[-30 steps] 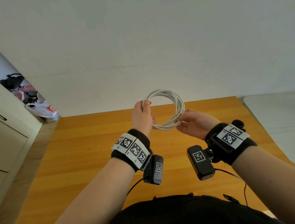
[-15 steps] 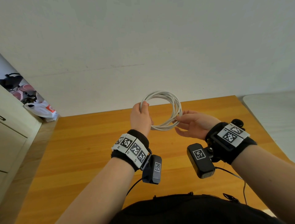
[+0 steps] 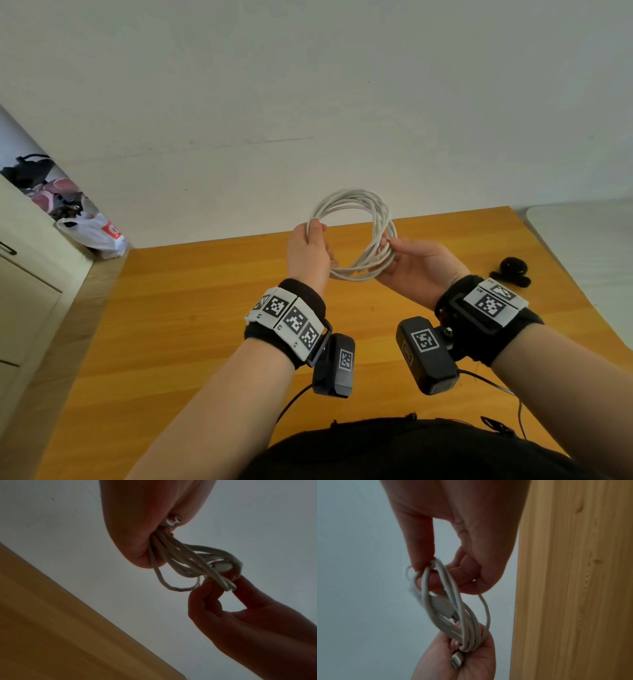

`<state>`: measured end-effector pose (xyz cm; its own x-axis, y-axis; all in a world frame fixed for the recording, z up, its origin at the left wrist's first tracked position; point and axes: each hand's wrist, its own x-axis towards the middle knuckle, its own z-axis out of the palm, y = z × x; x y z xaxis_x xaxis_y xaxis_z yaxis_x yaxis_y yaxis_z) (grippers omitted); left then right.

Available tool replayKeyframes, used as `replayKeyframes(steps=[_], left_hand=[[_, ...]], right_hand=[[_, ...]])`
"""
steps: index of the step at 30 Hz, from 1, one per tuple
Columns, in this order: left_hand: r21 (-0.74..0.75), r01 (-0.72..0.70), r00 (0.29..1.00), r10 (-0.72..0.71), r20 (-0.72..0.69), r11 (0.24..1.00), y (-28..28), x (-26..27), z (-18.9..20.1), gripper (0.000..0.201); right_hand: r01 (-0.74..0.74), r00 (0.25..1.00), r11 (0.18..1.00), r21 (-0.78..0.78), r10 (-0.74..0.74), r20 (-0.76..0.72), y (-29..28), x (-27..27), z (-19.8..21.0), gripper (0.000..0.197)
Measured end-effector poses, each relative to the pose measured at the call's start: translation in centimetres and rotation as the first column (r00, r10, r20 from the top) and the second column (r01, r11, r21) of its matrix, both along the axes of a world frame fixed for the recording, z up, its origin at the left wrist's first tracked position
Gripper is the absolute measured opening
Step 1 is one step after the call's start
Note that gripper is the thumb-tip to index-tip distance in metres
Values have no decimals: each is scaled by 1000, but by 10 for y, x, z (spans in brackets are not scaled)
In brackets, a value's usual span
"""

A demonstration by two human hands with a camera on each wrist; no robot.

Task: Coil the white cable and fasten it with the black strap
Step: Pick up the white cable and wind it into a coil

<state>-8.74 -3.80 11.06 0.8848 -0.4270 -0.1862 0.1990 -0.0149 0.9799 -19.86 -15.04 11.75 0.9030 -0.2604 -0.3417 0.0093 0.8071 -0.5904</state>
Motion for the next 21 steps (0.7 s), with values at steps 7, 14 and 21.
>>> replayKeyframes(steps=[7, 14, 21], left_hand=[[10, -29, 1000, 29, 2, 1000, 2, -1, -4, 24], [50, 50, 990, -56, 131, 997, 2, -10, -2, 23], [-51, 158, 987, -159, -29, 986, 1, -23, 6, 24]], right_hand=[[61, 981, 983, -172, -91, -174, 0, 3, 8, 9], [-12, 950, 889, -459, -133, -283, 0, 6, 7, 42], [193, 946, 894, -405, -279, -164, 2, 2, 9, 20]])
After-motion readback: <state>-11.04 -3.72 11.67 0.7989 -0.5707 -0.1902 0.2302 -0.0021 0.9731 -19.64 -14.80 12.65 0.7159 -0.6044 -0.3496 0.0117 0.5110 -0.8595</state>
